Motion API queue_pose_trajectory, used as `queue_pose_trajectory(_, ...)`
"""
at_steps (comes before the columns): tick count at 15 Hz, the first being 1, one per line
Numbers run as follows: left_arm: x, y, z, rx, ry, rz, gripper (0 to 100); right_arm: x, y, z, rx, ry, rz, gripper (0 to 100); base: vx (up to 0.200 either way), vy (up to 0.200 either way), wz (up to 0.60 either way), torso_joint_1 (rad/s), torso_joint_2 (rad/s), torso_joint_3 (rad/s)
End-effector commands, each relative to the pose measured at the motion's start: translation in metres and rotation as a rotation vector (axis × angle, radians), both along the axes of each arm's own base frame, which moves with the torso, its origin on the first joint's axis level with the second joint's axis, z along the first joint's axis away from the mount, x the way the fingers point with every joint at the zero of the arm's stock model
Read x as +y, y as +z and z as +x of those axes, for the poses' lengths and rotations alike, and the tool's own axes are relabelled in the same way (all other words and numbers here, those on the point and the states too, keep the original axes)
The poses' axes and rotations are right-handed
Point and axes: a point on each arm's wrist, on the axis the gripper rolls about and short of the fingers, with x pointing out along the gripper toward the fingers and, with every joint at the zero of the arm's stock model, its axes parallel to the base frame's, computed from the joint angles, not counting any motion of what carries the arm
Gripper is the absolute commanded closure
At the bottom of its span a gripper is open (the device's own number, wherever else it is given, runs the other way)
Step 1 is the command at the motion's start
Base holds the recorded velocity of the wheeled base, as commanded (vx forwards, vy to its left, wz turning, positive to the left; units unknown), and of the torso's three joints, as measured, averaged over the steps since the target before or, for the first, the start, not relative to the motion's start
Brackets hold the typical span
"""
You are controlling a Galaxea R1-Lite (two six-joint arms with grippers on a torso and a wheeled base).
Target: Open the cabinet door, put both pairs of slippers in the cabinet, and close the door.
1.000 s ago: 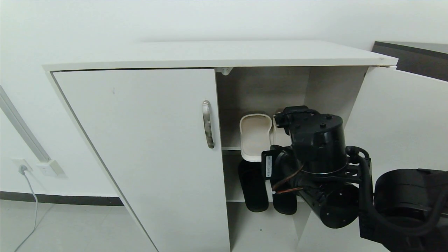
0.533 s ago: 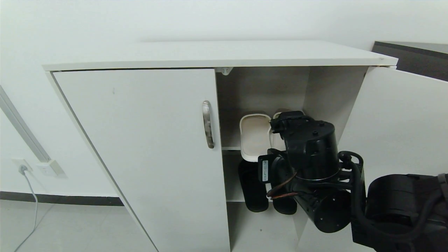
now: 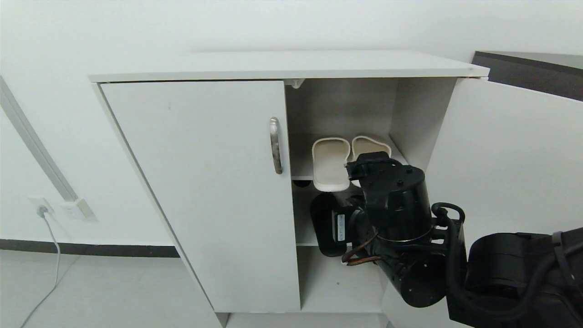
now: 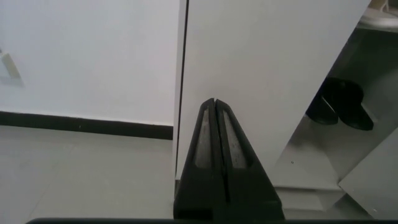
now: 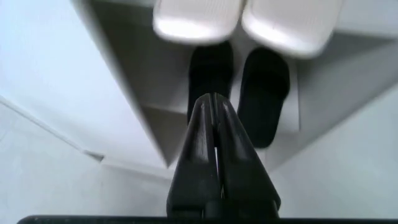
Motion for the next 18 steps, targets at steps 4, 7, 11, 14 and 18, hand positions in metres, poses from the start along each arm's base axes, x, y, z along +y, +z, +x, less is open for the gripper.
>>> queue_pose_trajectory(4, 0.0, 0.0, 0.0, -0.001, 0.0, -0.001, 100, 0.0, -0.004, 0.0, 0.009, 0.0, -0.011, 100, -0.2, 0.0, 0.0, -0.001, 0.0, 0.0)
queue_pose_trajectory(7, 0.0, 0.0, 0.0, -0.001, 0.0, -0.001, 100, -0.001, -0.008, -0.001, 0.012, -0.001, -0.017, 100, -0.2, 0.0, 0.0, 0.001, 0.0, 0.002)
queue_pose_trajectory(11, 0.0, 0.0, 0.0, -0.001, 0.0, -0.001, 100, -0.005, -0.016, -0.001, -0.017, 0.01, -0.053, 100, -0.15, 0.0, 0.0, 0.002, 0.0, 0.002)
queue_pose_trajectory(14, 0.0, 0.0, 0.0, -0.001, 0.0, -0.001, 100, -0.008, -0.02, 0.0, -0.032, 0.01, -0.067, 100, 0.0, 0.0, 0.0, 0.0, 0.0, 0.0)
queue_pose_trajectory(18, 0.0, 0.0, 0.0, -0.001, 0.0, -0.001, 100, -0.006, -0.024, 0.001, -0.03, 0.01, -0.071, 100, 0.0, 0.0, 0.0, 0.0, 0.0, 0.0)
